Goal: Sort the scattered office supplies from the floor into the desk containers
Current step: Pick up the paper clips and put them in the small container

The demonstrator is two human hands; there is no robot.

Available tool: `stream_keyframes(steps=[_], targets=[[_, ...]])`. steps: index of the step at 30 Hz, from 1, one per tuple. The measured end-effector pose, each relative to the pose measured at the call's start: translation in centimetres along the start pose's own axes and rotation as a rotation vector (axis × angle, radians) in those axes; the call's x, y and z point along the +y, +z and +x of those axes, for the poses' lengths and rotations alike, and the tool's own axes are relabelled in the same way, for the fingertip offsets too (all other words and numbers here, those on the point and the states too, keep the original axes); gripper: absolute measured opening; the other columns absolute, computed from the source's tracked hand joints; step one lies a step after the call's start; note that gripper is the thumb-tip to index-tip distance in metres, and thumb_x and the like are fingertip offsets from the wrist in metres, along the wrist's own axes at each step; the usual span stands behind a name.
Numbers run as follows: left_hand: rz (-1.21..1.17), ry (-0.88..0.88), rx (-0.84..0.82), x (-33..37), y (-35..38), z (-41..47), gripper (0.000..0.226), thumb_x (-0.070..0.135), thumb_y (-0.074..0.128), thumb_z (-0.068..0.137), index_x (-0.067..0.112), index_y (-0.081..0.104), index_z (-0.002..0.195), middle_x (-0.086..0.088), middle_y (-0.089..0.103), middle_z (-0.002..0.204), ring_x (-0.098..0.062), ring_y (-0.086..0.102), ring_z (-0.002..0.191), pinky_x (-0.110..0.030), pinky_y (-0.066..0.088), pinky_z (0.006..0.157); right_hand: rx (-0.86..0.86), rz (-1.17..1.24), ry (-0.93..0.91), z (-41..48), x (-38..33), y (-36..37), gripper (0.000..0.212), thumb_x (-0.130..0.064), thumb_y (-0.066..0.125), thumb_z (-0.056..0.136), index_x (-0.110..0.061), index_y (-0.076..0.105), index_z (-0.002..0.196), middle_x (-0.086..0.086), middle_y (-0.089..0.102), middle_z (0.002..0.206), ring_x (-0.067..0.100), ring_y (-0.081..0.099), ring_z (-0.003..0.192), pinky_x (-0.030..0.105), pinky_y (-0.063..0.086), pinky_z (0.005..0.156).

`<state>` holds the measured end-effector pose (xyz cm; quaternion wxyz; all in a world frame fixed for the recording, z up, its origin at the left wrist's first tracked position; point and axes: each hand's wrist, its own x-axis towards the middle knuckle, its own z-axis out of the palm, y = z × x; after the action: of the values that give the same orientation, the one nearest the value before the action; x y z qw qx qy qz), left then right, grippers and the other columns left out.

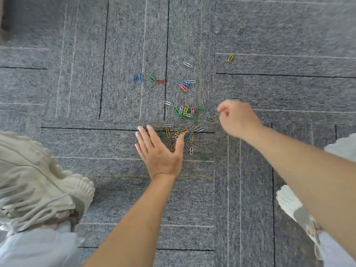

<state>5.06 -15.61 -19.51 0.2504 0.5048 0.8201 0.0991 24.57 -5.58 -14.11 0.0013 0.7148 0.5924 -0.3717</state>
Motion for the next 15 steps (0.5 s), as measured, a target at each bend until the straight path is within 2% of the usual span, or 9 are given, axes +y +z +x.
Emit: stream_keyframes(steps=[4, 8, 10, 13, 15], targets=[[0.126, 0.114, 0.024, 1.7, 2.7, -0.4, 0.110, 0.081, 0.030, 0.082, 0.002, 0.012, 0.156, -0.022, 0.004, 0.163, -0.035, -0.002, 0.152, -0.048, 0.001, 0.123, -0.057, -0.116, -0.102, 1.4, 0.9, -2.1, 0.031, -0.013, 0.042, 0.100, -0.015, 0.057, 0.126, 0.004, 0.063, 0.106, 0.007, 0.056, 0.063, 0.022, 0.037, 0.051], [0.161, 0.238, 0.040, 4.3, 4.2, 0.5, 0.113, 0.081, 0.033, 0.082, -0.002, 0.011, 0.155, -0.022, 0.007, 0.163, -0.033, 0.002, 0.152, -0.046, 0.006, 0.124, -0.083, -0.149, -0.201, 0.3, 2.8, -2.7, 0.031, -0.016, 0.044, 0.101, -0.017, 0.057, 0.129, -0.001, 0.064, 0.105, 0.012, 0.062, 0.066, 0.028, 0.048, 0.059], [0.186, 0.283, 0.035, 5.4, 4.5, 1.3, 0.116, 0.082, 0.036, 0.080, -0.002, 0.009, 0.155, -0.021, 0.006, 0.163, -0.032, 0.002, 0.153, -0.044, 0.005, 0.124, -0.081, -0.134, -0.210, -0.2, 3.9, -2.4, 0.031, -0.016, 0.046, 0.101, -0.017, 0.057, 0.129, -0.005, 0.060, 0.110, 0.008, 0.061, 0.074, 0.021, 0.046, 0.064], [0.173, 0.147, 0.063, 6.9, 4.7, 2.9, 0.118, 0.083, 0.039, 0.078, -0.002, 0.010, 0.155, -0.021, 0.007, 0.164, -0.032, 0.003, 0.153, -0.044, 0.005, 0.124, -0.111, -0.124, -0.194, -1.0, 4.9, -2.0, 0.030, -0.017, 0.048, 0.101, -0.018, 0.058, 0.129, -0.003, 0.062, 0.116, -0.002, 0.056, 0.066, 0.013, 0.041, 0.061], [0.145, 0.092, 0.082, 7.5, 4.7, 3.3, 0.112, 0.079, 0.040, 0.081, -0.002, 0.014, 0.155, -0.019, 0.011, 0.163, -0.031, 0.007, 0.152, -0.045, 0.009, 0.124, -0.133, -0.108, -0.188, -1.5, 5.6, -2.1, 0.030, -0.018, 0.048, 0.101, -0.019, 0.057, 0.129, -0.004, 0.062, 0.112, 0.000, 0.056, 0.057, 0.016, 0.042, 0.056]])
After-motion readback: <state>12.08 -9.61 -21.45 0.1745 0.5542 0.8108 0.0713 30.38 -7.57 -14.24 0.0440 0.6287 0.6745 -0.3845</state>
